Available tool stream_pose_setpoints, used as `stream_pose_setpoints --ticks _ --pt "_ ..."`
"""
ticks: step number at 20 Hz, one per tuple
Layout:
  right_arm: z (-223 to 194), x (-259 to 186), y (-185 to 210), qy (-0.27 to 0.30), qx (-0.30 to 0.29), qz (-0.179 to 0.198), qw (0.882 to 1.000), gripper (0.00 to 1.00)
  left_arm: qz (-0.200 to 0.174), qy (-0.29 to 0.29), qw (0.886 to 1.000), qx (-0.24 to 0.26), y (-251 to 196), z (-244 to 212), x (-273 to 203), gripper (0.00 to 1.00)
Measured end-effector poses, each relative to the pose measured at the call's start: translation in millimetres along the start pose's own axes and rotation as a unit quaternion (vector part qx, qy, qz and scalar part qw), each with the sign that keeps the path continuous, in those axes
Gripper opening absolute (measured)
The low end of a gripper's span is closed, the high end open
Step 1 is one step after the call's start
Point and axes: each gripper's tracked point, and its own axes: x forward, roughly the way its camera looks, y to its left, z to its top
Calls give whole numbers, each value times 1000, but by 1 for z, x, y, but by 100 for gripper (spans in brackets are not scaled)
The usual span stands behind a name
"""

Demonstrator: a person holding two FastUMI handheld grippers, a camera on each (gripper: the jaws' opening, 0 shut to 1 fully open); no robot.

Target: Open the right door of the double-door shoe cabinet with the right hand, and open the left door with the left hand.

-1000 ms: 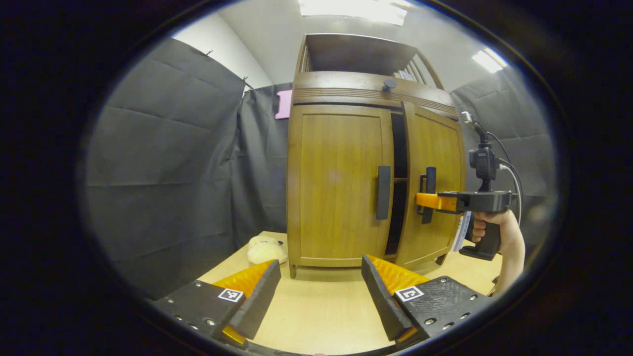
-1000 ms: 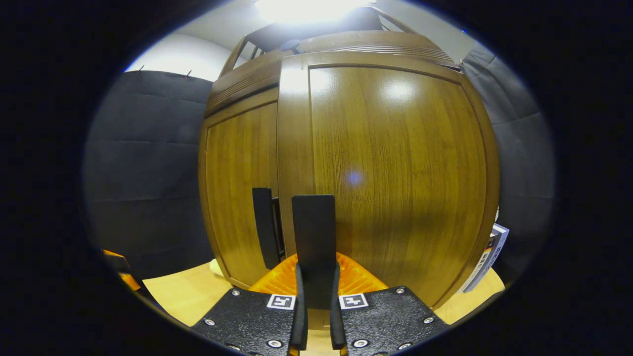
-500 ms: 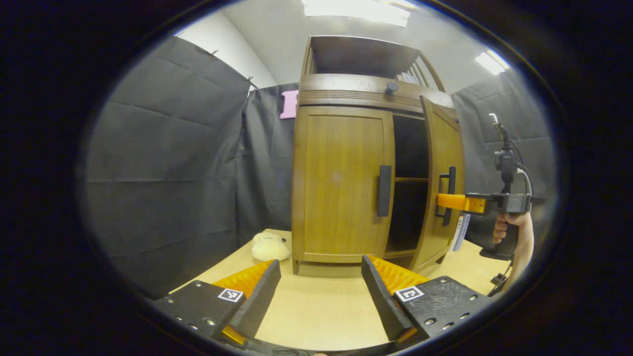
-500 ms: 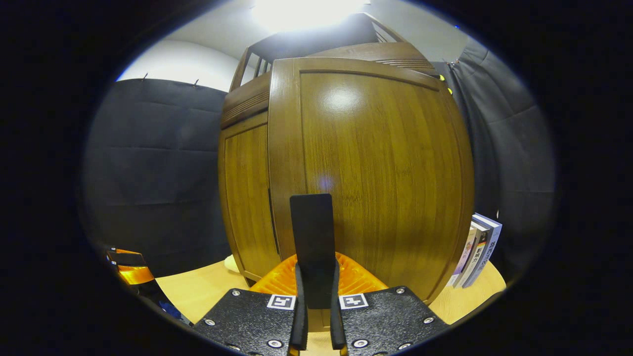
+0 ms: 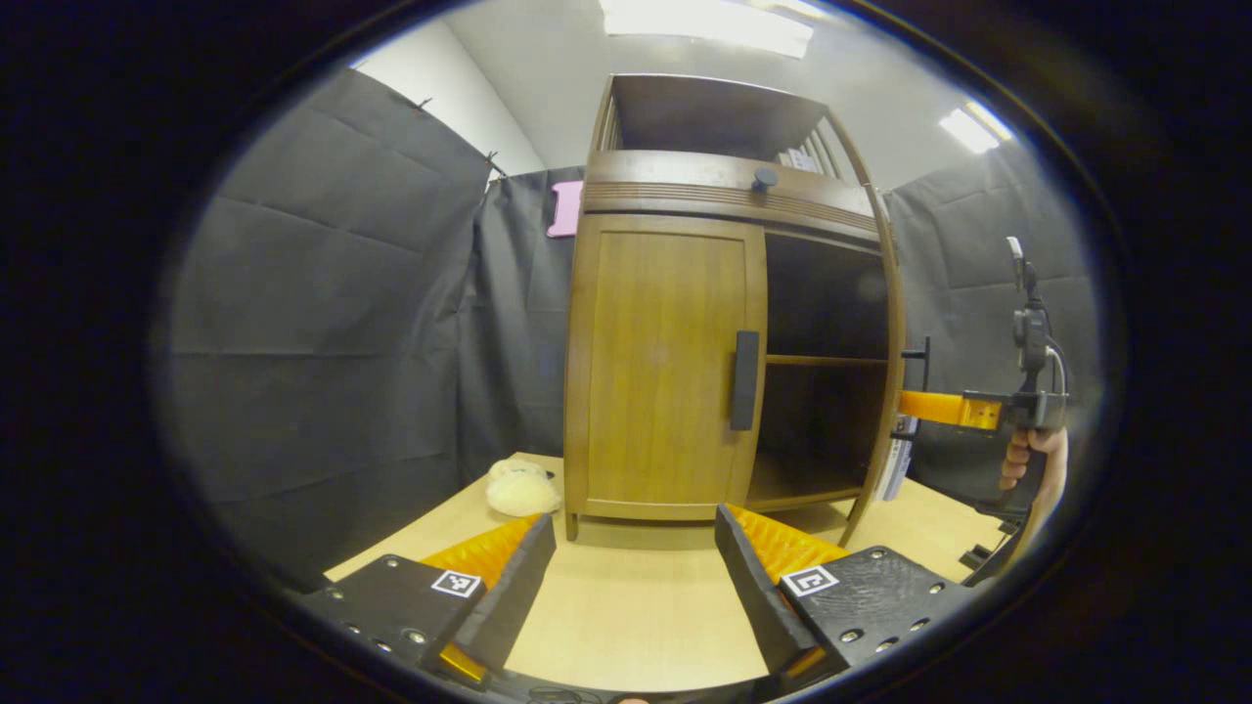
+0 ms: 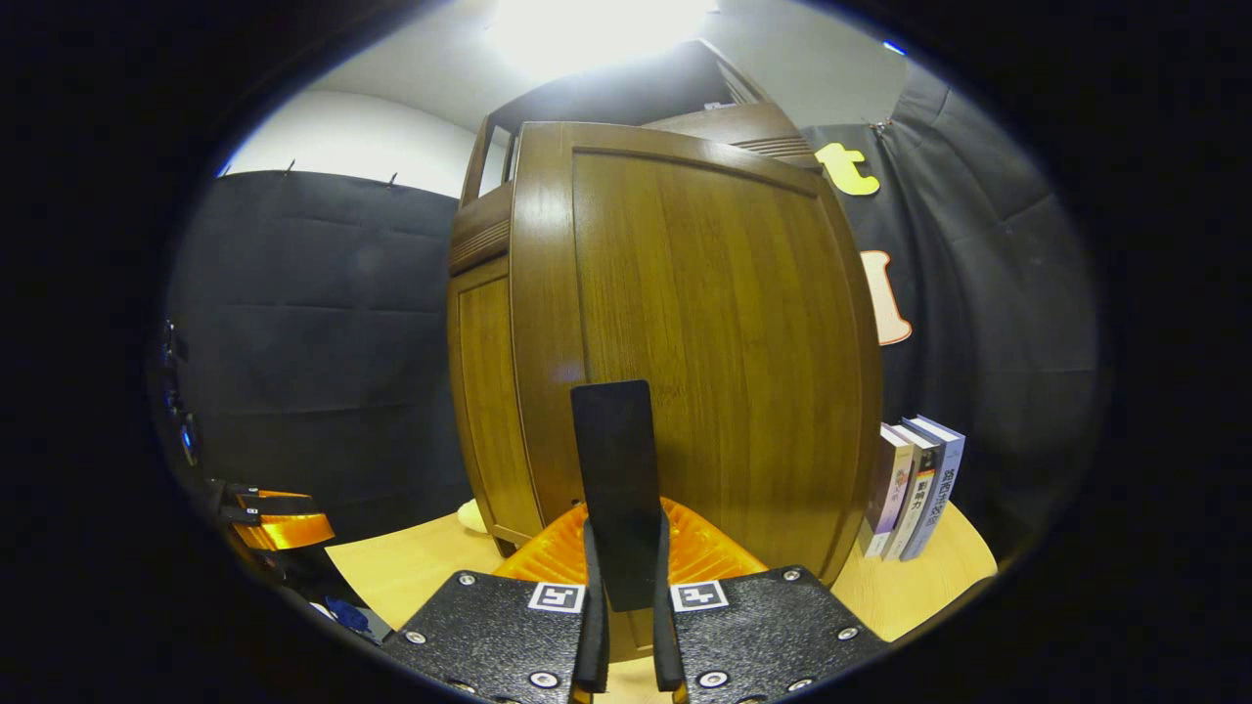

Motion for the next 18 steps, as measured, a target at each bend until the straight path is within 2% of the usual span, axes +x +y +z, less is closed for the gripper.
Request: stream_pose_setpoints --ticks 2,5,7,13,14,18 --pt "0 -13 -8 -3 1 -3 1000 18 -6 -1 1000 0 0 0 0 90" --pt "1 -32 -23 -7 3 -12 1000 18 -13 -2 1000 -2 -2 0 -1 90" --pt "3 -45 -33 -9 5 -18 1000 17 -20 -1 1000 -3 -2 -1 -2 95" --pt "7 -71 -60 -13 16 -23 1000 17 -31 12 999 -6 -4 -1 -4 95" --pt "6 -74 -64 -14 18 -23 999 16 -31 13 999 -3 -4 -2 -3 99" --pt "9 -86 -80 -14 18 -23 999 17 -33 11 999 -2 -5 -3 -3 99"
